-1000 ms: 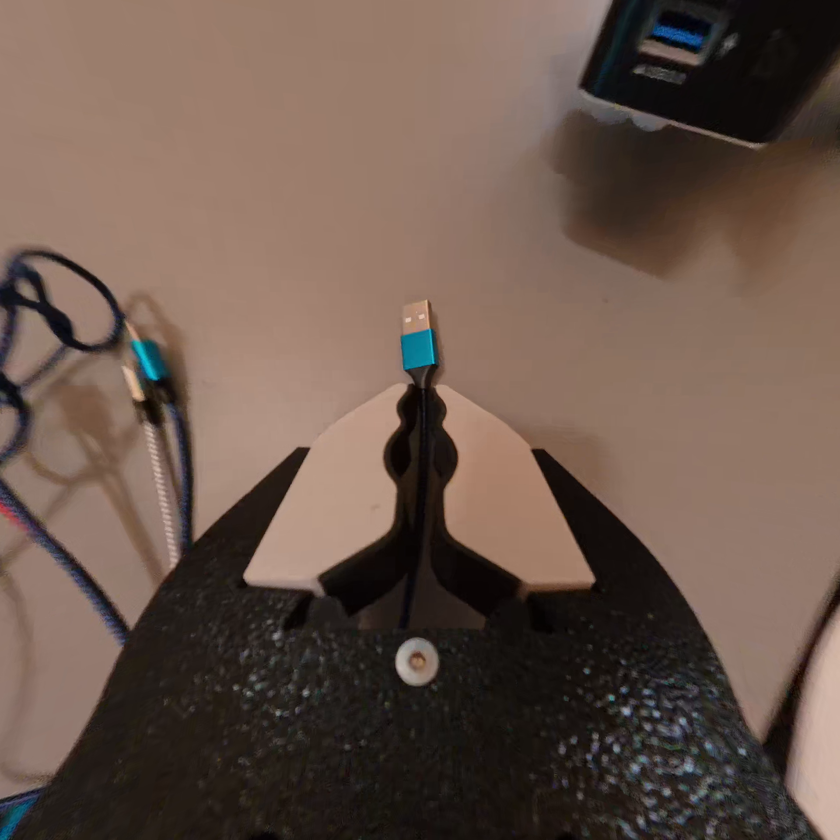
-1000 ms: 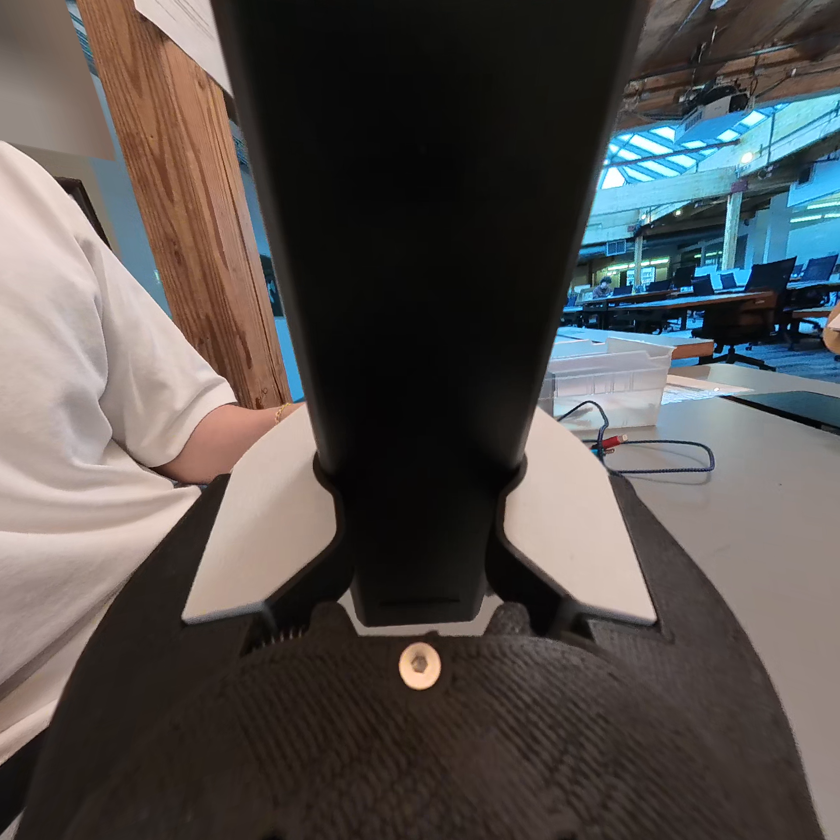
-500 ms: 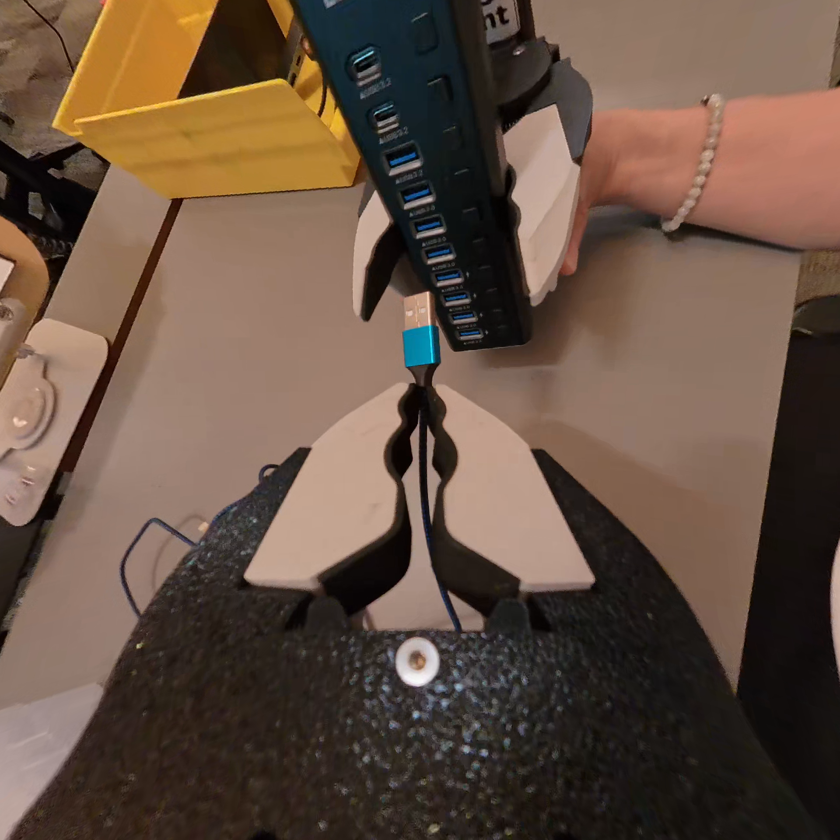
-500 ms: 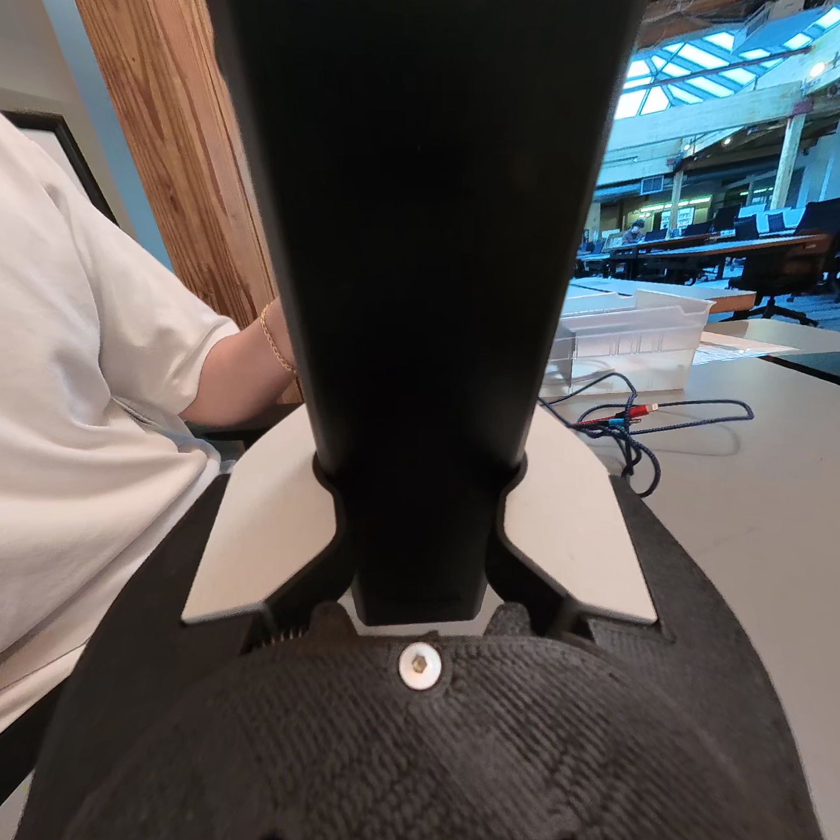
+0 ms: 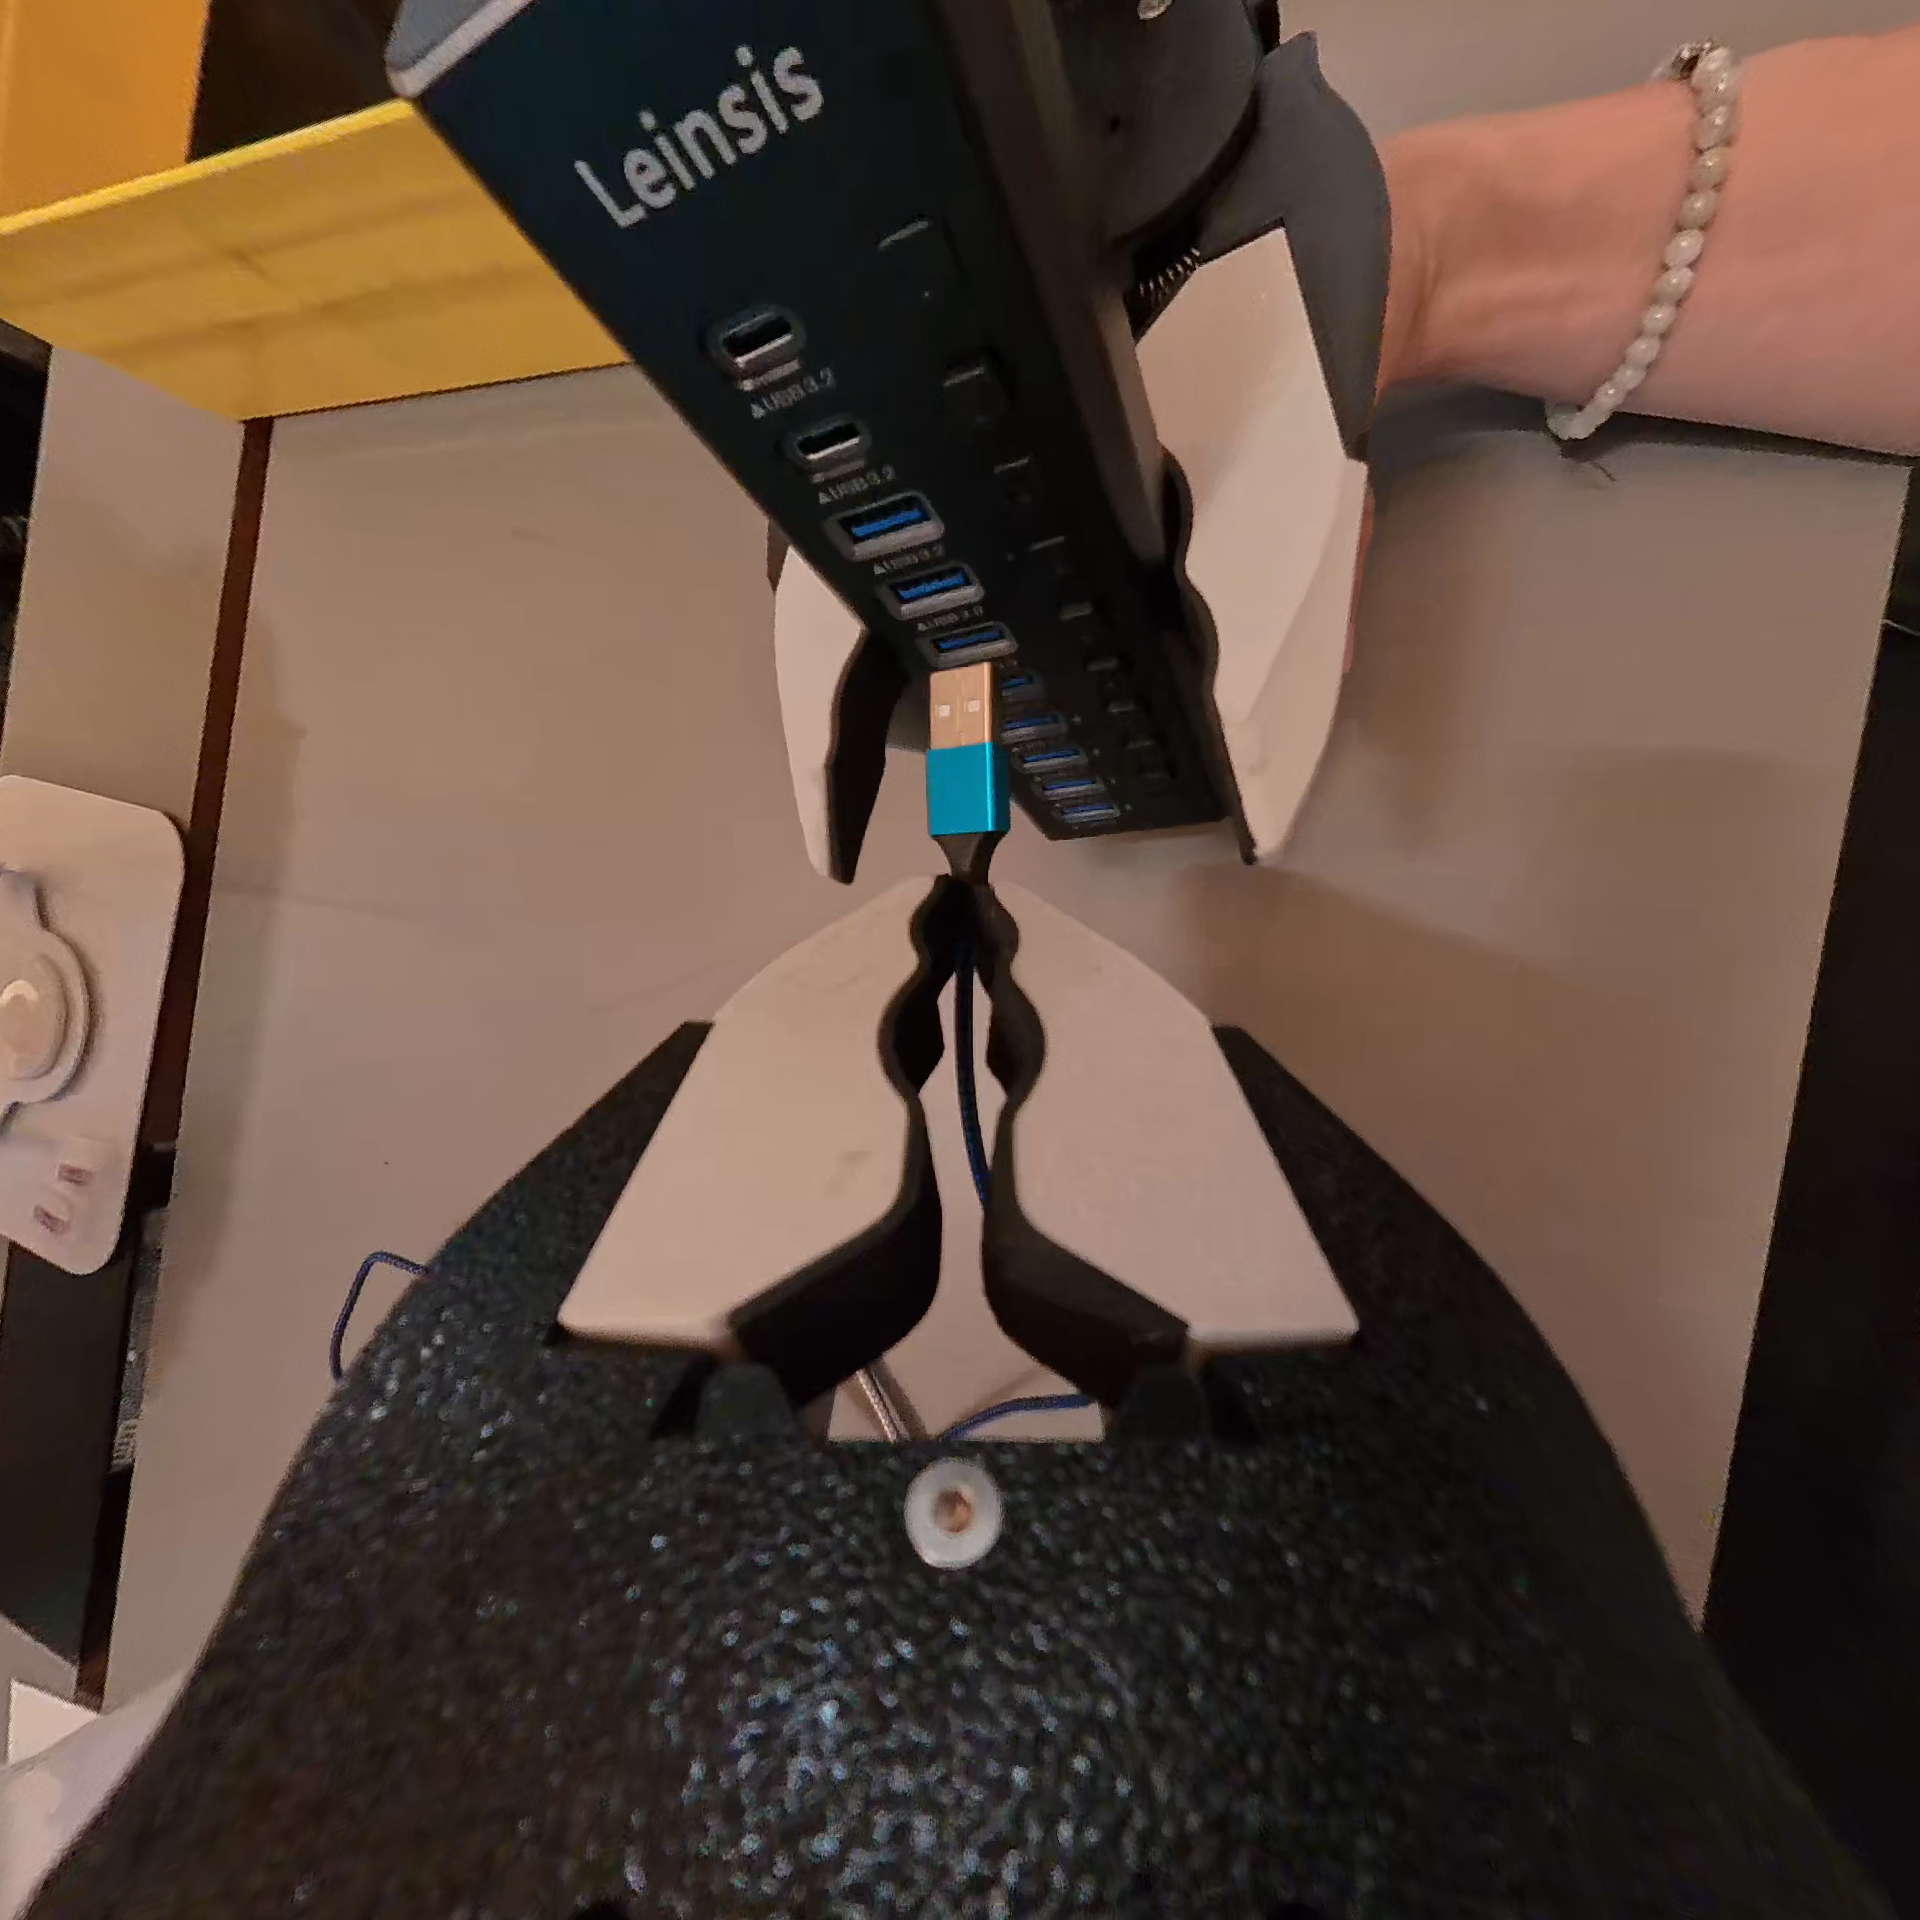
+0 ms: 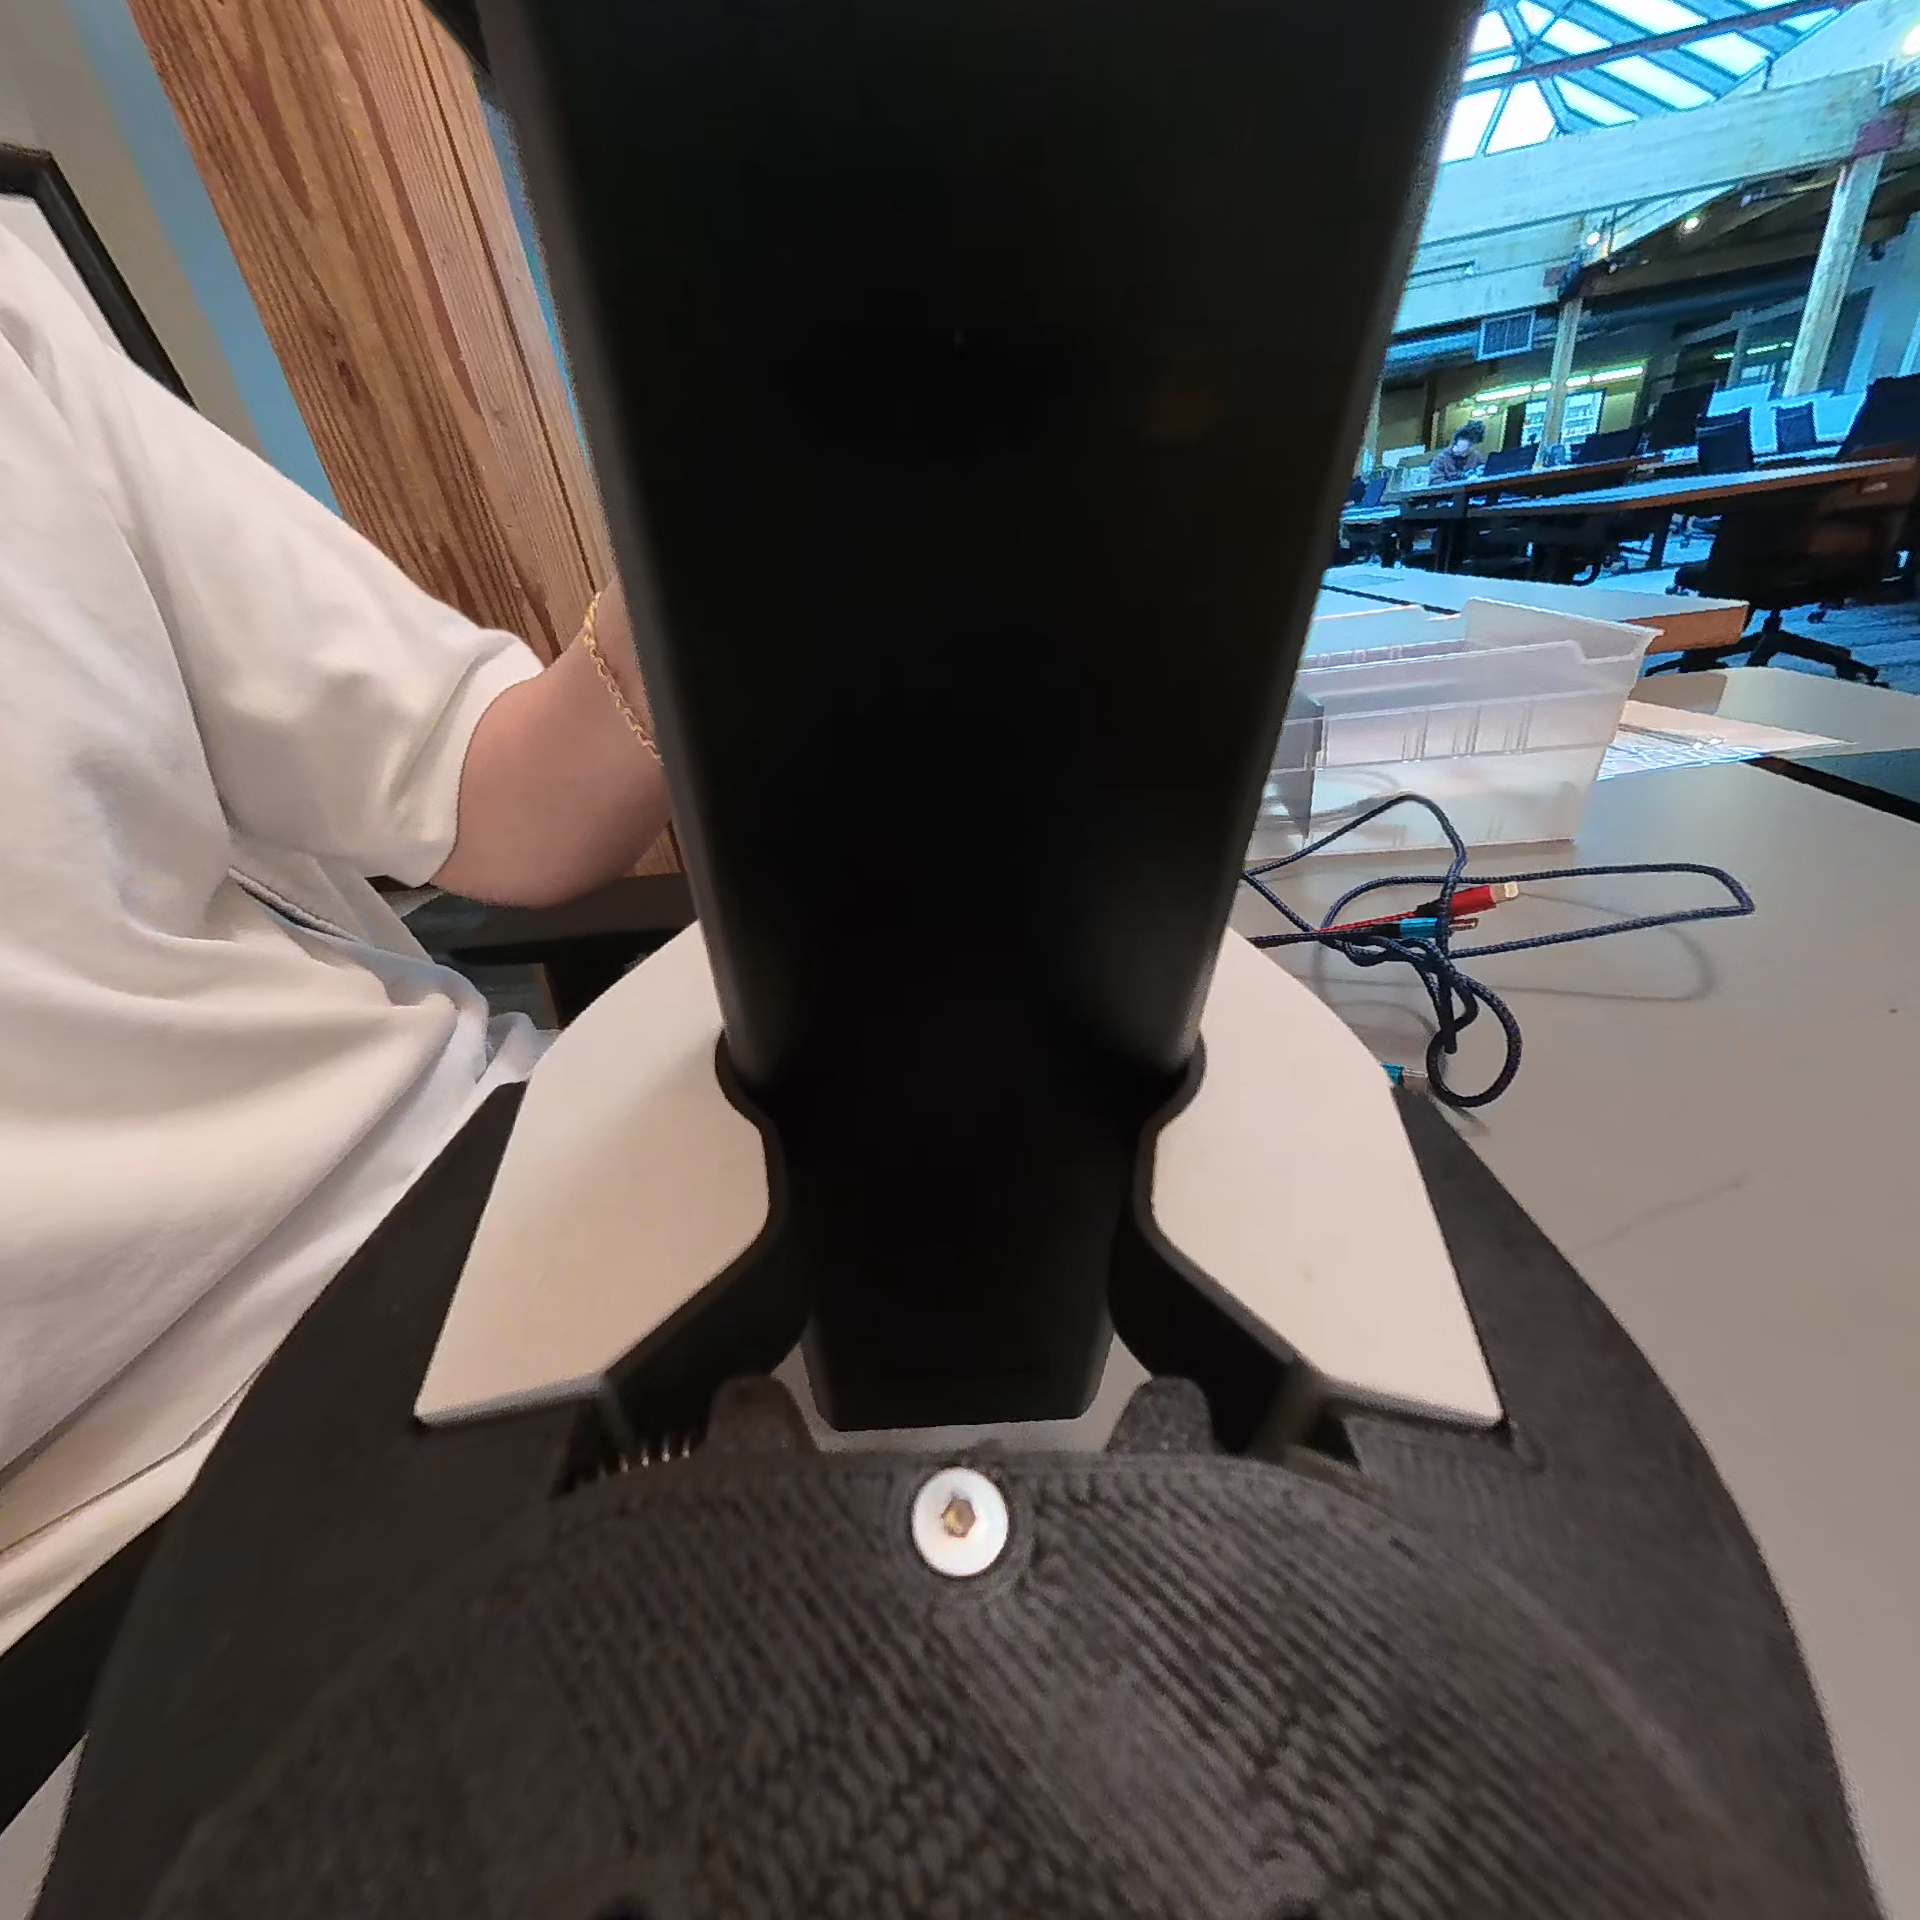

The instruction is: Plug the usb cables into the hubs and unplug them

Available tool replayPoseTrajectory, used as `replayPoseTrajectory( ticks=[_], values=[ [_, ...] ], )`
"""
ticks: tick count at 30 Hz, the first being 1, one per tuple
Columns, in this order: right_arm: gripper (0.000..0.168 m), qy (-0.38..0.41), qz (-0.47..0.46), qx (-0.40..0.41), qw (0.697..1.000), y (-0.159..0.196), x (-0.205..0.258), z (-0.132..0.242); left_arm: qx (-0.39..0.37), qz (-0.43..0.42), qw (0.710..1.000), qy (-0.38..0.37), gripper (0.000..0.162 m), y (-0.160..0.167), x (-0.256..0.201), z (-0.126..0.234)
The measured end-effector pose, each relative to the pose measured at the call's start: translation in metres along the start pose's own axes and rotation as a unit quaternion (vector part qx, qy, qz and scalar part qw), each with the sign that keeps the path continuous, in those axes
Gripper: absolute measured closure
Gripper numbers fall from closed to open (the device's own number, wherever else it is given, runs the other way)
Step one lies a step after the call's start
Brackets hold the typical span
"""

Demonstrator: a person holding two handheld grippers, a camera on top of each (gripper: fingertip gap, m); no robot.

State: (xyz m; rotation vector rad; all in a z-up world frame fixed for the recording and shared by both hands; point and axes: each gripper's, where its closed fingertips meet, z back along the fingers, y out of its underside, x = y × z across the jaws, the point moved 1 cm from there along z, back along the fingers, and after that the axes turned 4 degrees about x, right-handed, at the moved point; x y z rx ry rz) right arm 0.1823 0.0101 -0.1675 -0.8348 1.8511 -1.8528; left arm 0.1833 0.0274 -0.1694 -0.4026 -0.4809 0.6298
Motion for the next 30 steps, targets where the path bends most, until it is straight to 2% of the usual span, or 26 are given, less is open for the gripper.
replayPoseTrajectory(
  ticks=[9,18,21,25,30],
  values=[
    [0.095,0.006,-0.001,0.004,1.0,0.001,-0.002,-0.001,0.025,-0.013,1.0,0.0,0.16,-0.004,0.001,-0.002],
    [0.095,0.024,-0.004,0.024,0.999,0.005,-0.006,-0.005,0.094,-0.056,0.991,-0.075,0.16,-0.003,0.006,0.0],
    [0.095,0.023,-0.001,0.016,1.0,0.003,-0.005,-0.004,0.063,-0.04,0.995,-0.062,0.16,-0.008,0.004,0.002],
    [0.095,0.023,-0.009,0.001,1.0,0.0,-0.007,0.0,-0.025,0.042,0.999,0.014,0.16,-0.011,0.004,-0.002],
    [0.095,0.016,-0.009,-0.023,1.0,-0.004,-0.005,0.004,-0.155,0.119,0.975,0.108,0.159,-0.019,0.003,-0.001]
  ],
)
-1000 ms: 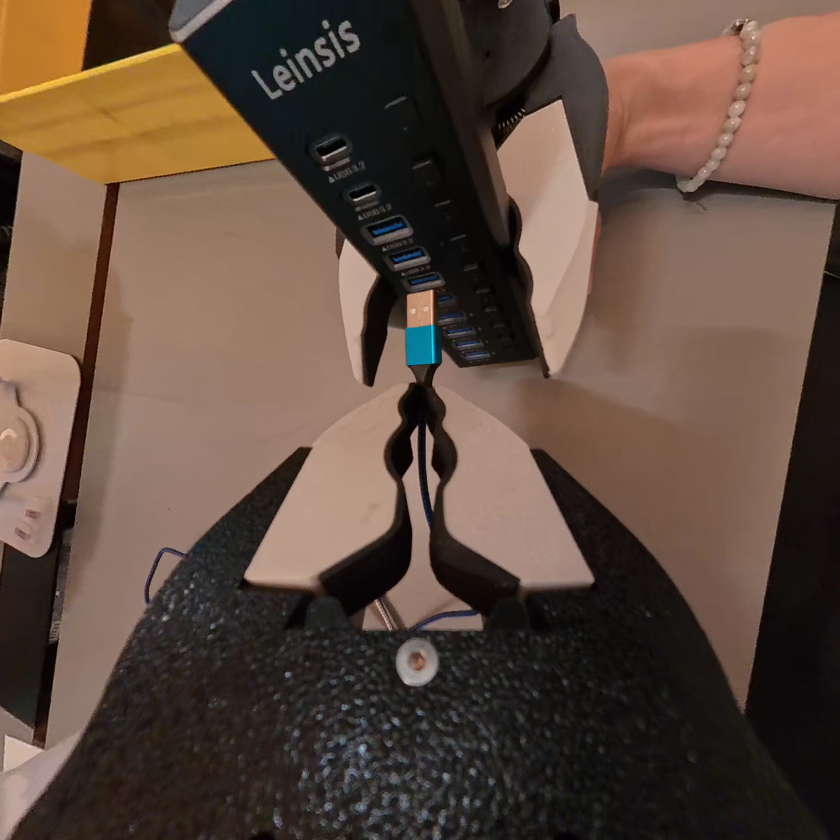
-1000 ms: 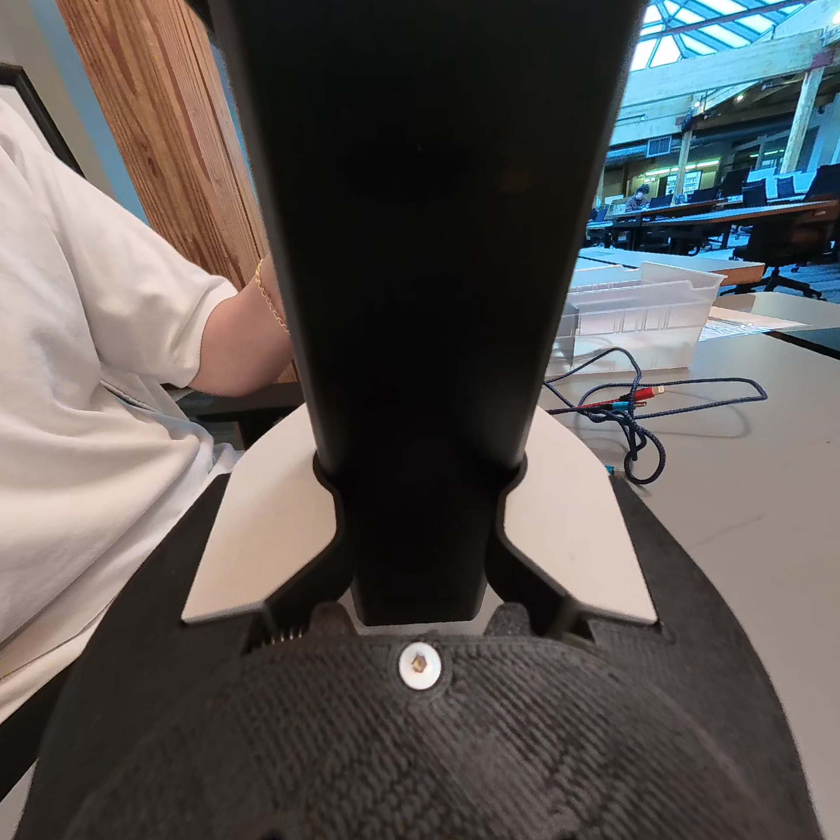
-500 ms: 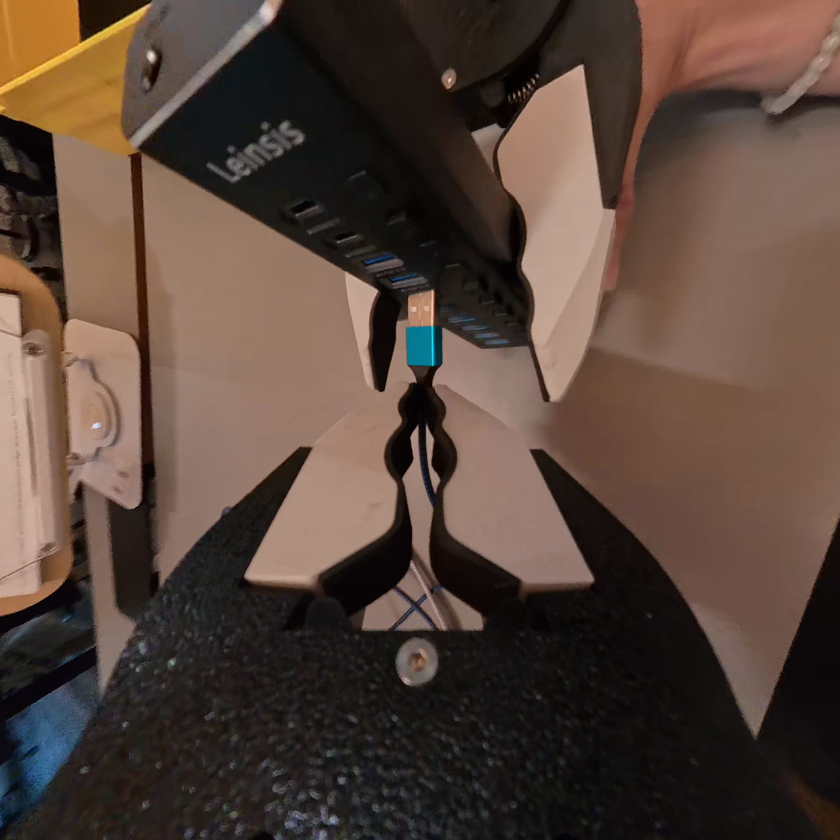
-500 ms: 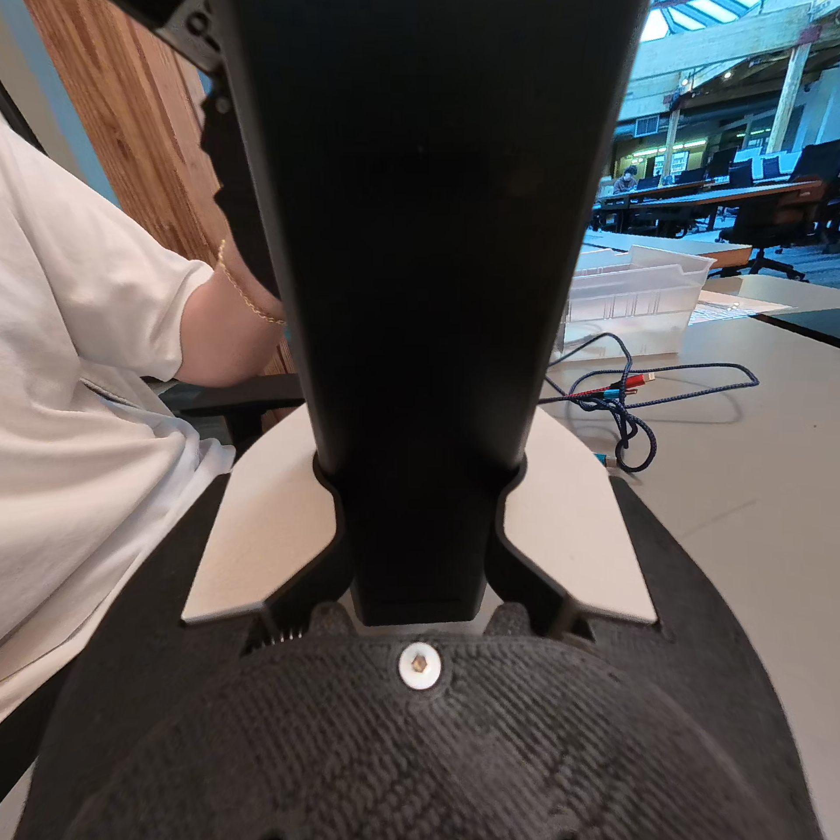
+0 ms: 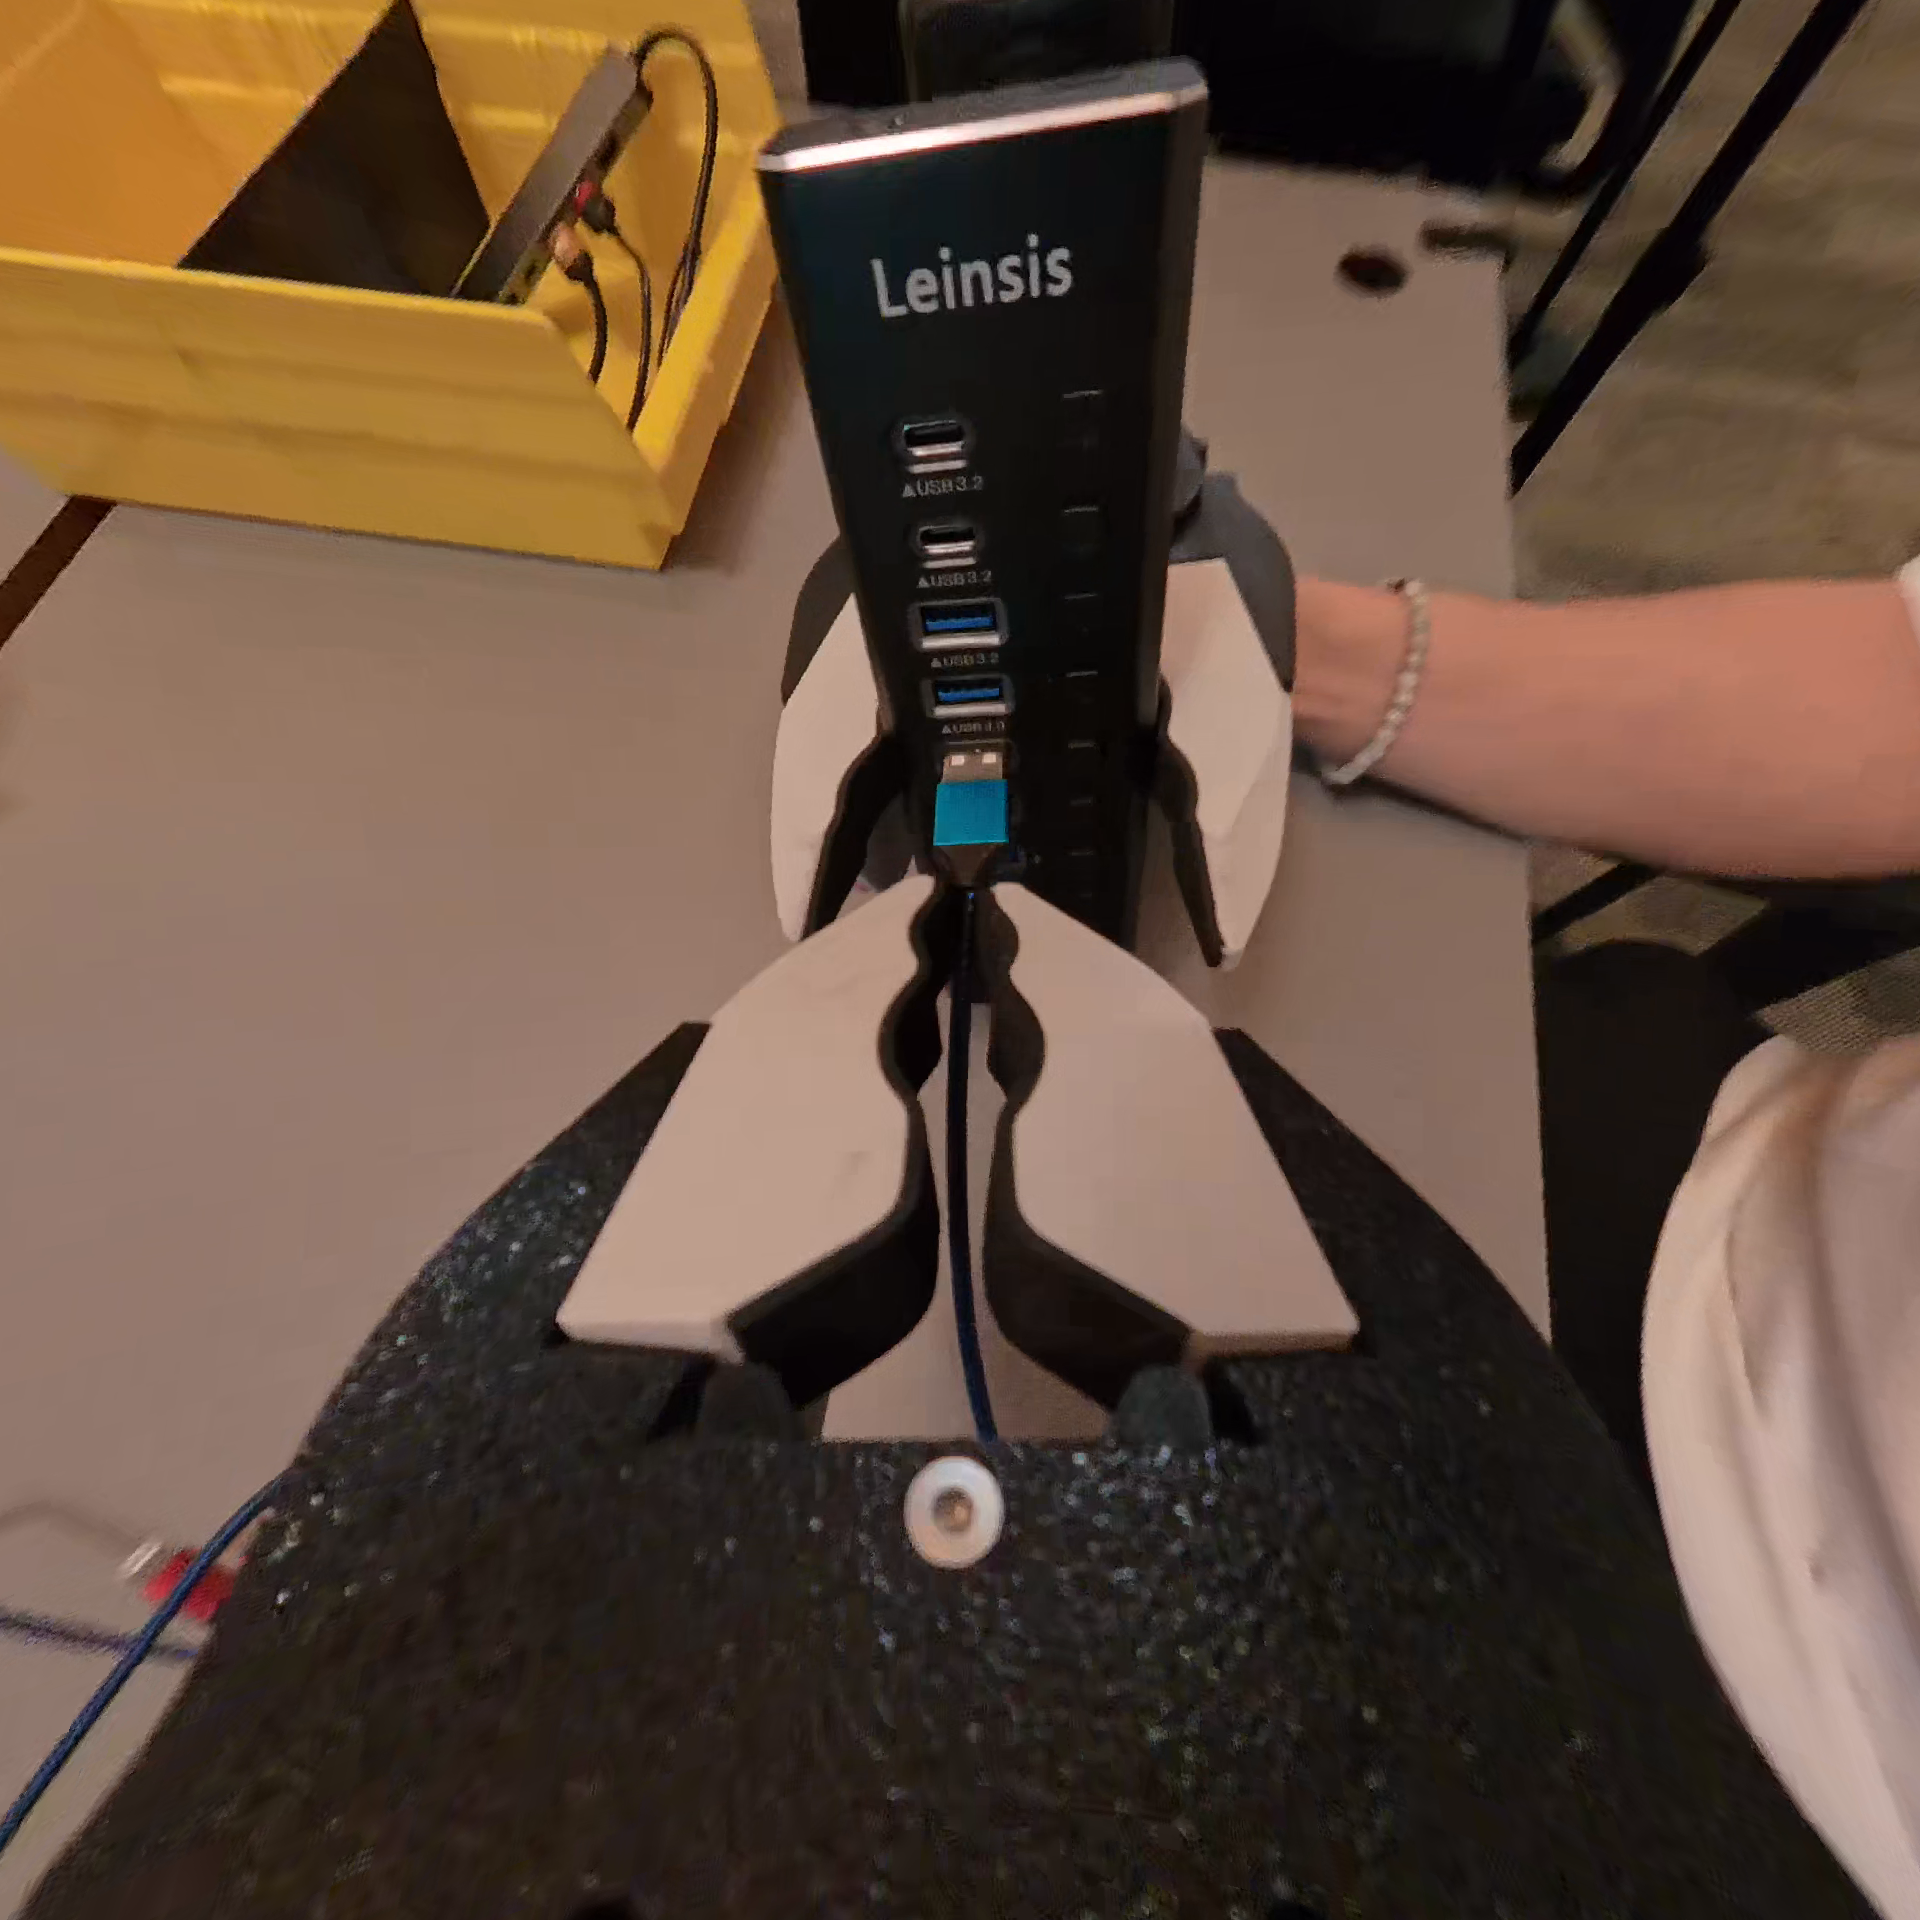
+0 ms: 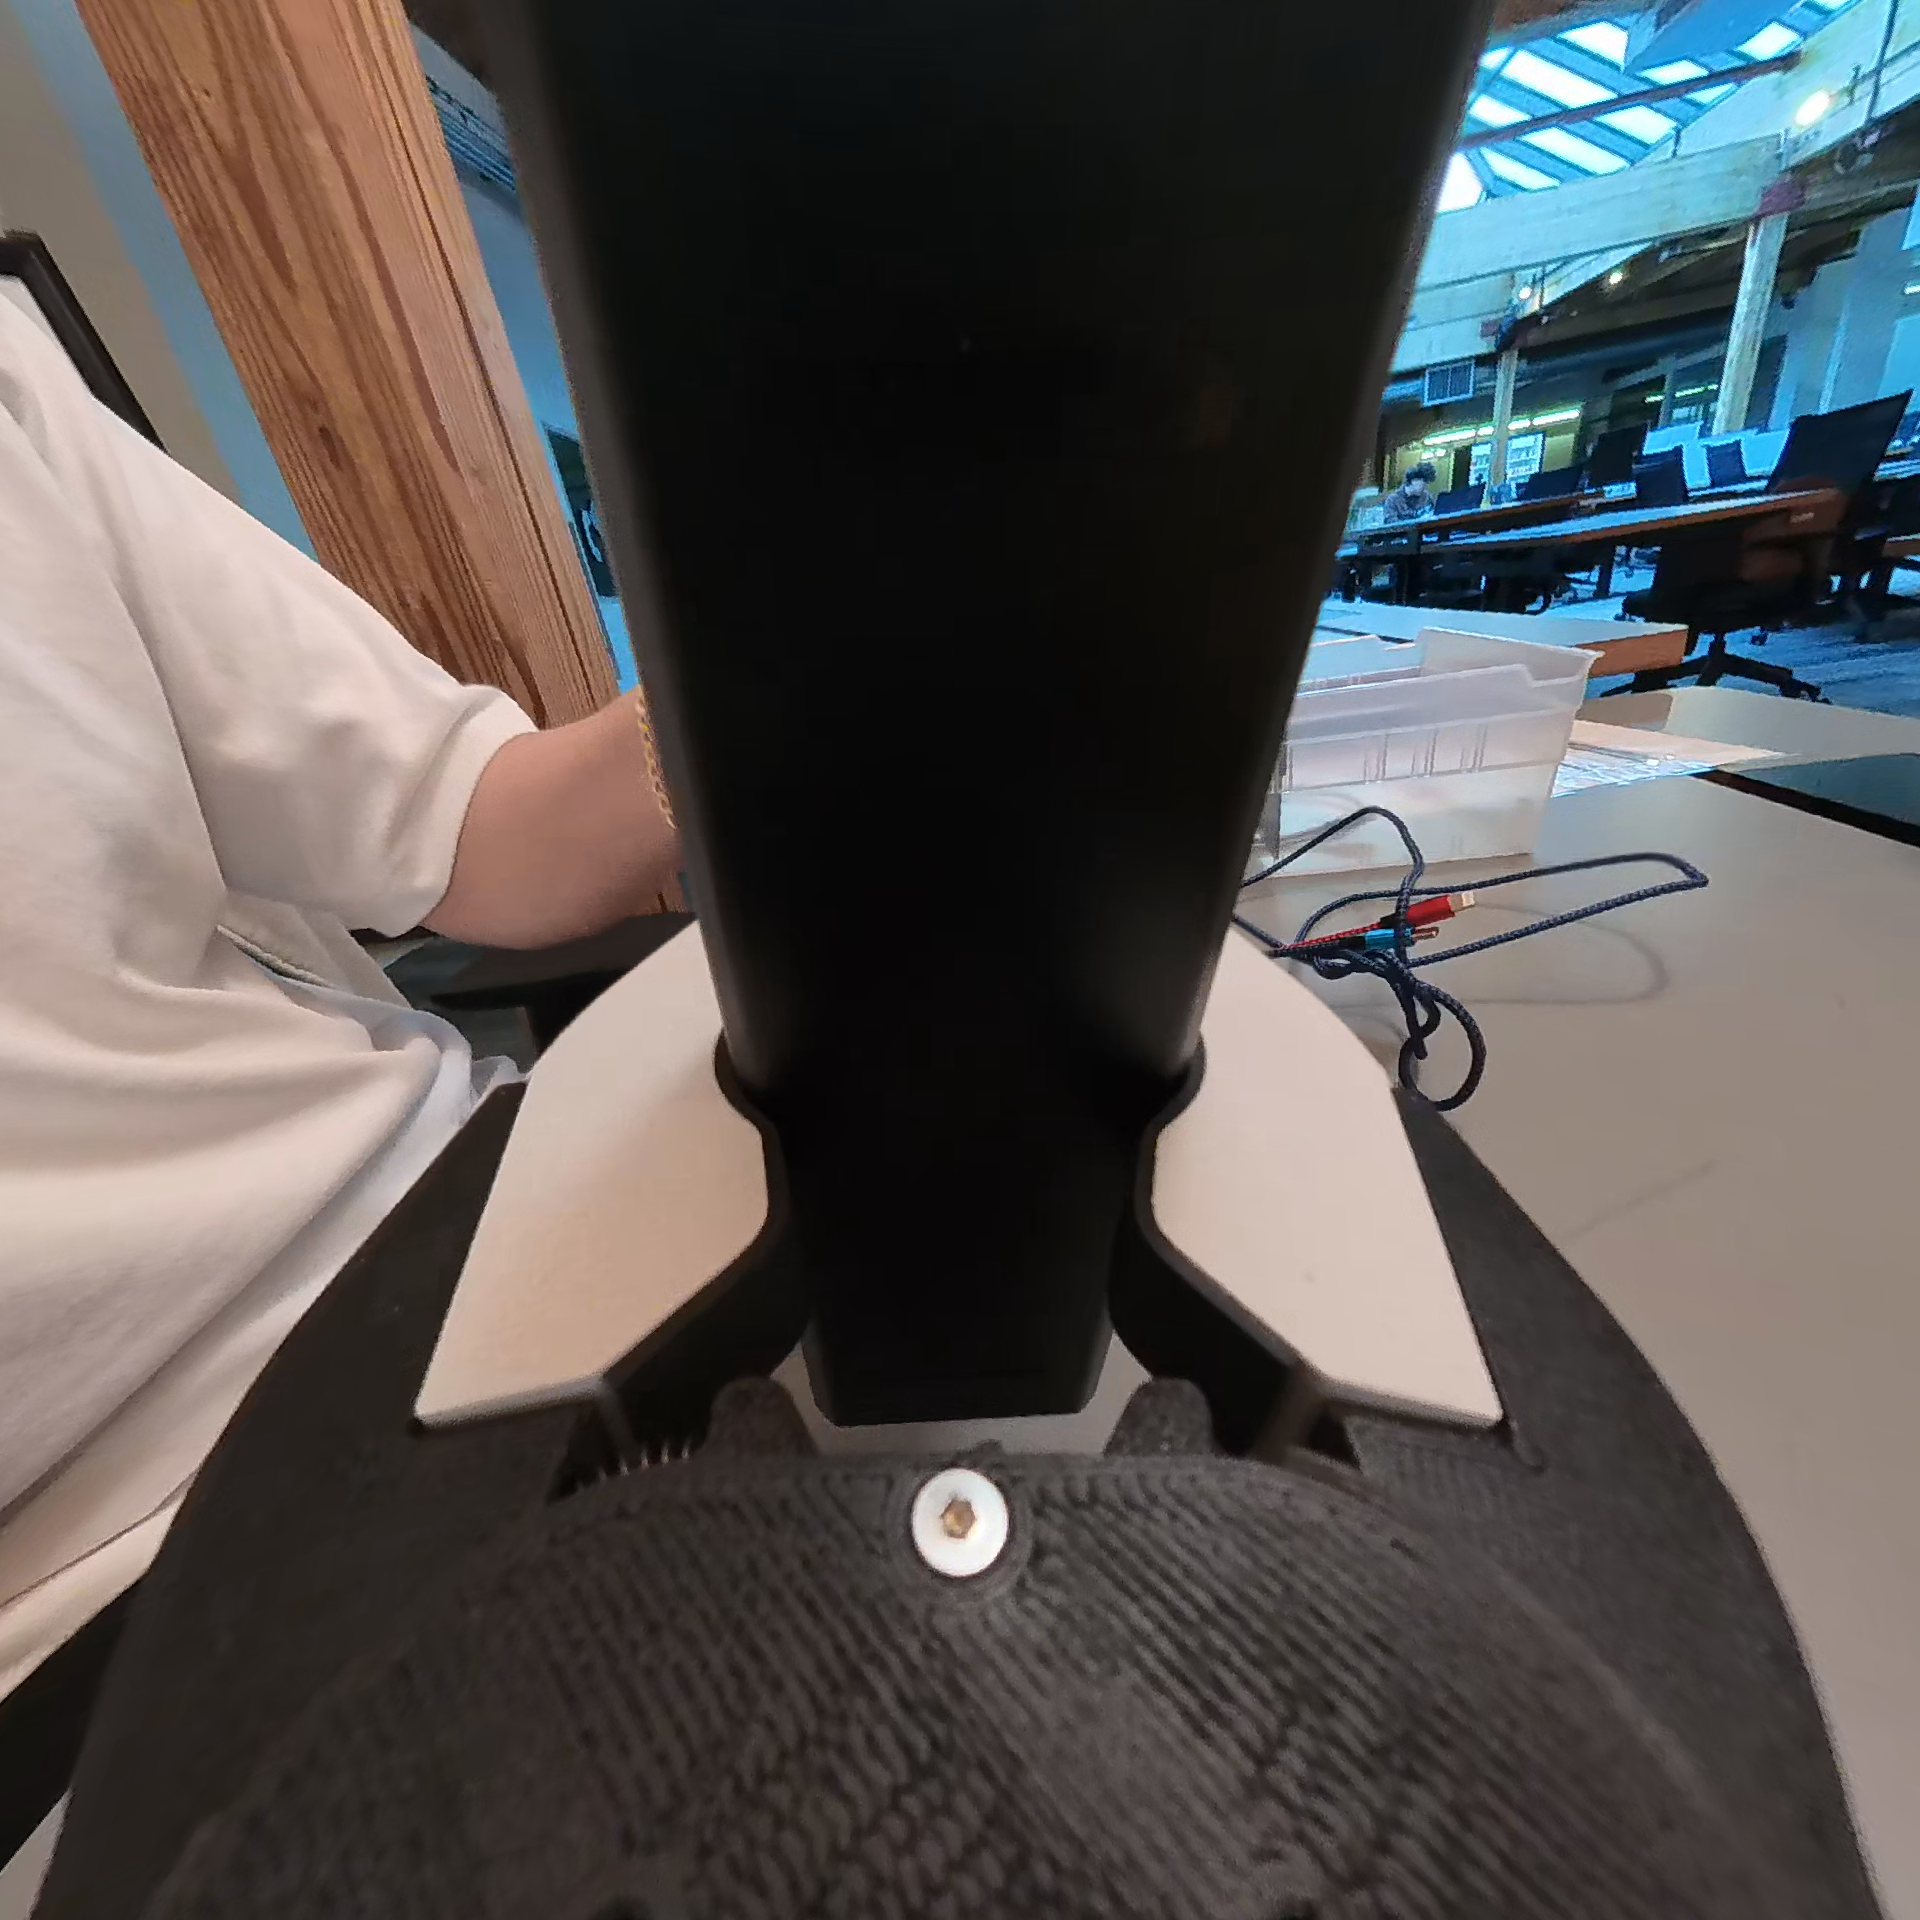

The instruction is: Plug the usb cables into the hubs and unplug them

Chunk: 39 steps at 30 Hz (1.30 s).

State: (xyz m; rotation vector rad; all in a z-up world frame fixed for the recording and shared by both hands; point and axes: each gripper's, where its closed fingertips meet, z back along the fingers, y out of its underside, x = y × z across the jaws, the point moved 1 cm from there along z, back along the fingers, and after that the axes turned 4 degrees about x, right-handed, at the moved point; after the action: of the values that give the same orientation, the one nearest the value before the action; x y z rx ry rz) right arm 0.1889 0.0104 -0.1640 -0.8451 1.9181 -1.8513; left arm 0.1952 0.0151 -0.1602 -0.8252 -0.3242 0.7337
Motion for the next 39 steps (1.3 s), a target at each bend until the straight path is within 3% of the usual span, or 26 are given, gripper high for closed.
replayPoseTrajectory(
  ticks=[6,14,19,31,39],
  values=[
    [0.095,-0.006,0.005,0.005,1.0,0.0012,0.0023,-0.0018,-0.109,0.04,0.991,0.066,0.159,-0.0006,-0.0035,0.0018],
    [0.094,-0.005,-0.001,-0.014,1.0,-0.0028,0.0004,0.0009,-0.189,0.033,0.98,0.057,0.159,-0.0041,-0.0027,-0.0005],
    [0.095,-0.005,-0.001,-0.015,1.0,-0.0029,0.0002,0.0011,-0.207,0.016,0.978,0.032,0.159,-0.0047,-0.0015,-0.0011],
    [0.095,-0.005,0.0,-0.015,1.0,-0.003,0.0004,0.0014,-0.24,0.05,0.967,0.072,0.156,-0.0046,-0.0035,-0.0012],
    [0.095,-0.002,-0.002,-0.018,1.0,-0.0036,-0.0004,0.0021,-0.248,0.053,0.966,0.056,0.156,-0.0061,-0.0017,-0.0025]
  ],
)
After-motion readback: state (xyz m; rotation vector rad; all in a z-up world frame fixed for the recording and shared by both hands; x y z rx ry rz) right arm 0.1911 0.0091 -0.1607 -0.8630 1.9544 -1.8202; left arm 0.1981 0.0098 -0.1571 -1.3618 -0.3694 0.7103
